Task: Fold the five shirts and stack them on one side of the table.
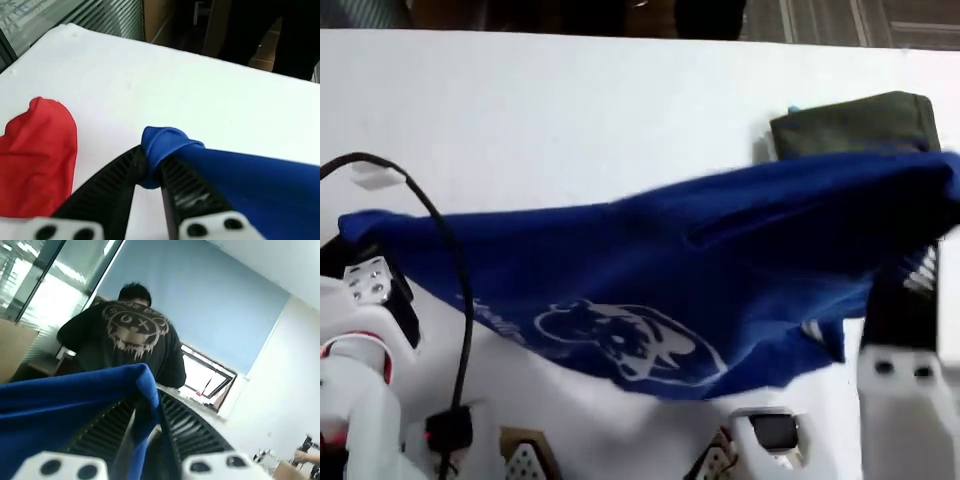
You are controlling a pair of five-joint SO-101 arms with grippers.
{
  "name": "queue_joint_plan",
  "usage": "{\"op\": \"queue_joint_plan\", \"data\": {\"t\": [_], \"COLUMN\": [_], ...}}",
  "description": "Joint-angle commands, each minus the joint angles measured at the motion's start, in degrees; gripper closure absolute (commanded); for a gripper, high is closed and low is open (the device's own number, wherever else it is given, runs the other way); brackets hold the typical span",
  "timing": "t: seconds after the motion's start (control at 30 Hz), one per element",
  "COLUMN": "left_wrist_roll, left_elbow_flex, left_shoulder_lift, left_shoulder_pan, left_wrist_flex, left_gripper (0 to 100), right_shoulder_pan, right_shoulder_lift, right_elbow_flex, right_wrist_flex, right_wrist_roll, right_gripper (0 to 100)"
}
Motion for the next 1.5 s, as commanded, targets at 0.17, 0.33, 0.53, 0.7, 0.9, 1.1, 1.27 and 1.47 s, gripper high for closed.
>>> {"op": "queue_joint_plan", "data": {"t": [0.17,0.33,0.53,0.7,0.9,1.1,1.27,1.47], "left_wrist_roll": [-1.8,-1.9,-2.5,-7.2,-8.8,-8.8,-8.5,-8.4], "left_elbow_flex": [2.9,1.5,-17.1,-41.0,-68.8,-72.9,-71.8,-71.9], "left_shoulder_lift": [19.7,34.4,55.0,72.8,88.1,94.4,100.9,102.7], "left_shoulder_pan": [0.4,7.3,12.0,11.8,11.5,11.1,11.3,11.3], "left_wrist_flex": [-6.3,-12.0,-12.8,-7.1,0.9,0.3,-3.8,-6.5], "left_gripper": [97,97,97,97,97,97,97,97], "right_shoulder_pan": [0.4,-0.3,0.3,1.0,1.1,0.9,0.6,0.8], "right_shoulder_lift": [12.9,19.2,28.2,34.9,38.5,41.5,47.4,50.9], "right_elbow_flex": [12.4,22.8,29.7,29.5,29.5,30.1,29.9,29.5], "right_wrist_flex": [-2.3,-10.2,-21.8,-28.2,-32.5,-31.9,-31.2,-31.3], "right_wrist_roll": [-6.0,-6.4,-6.2,-6.1,-6.1,-6.3,-6.4,-6.5], "right_gripper": [98.1,98.1,98.1,98.1,98.1,98.1,98.1,98.1]}}
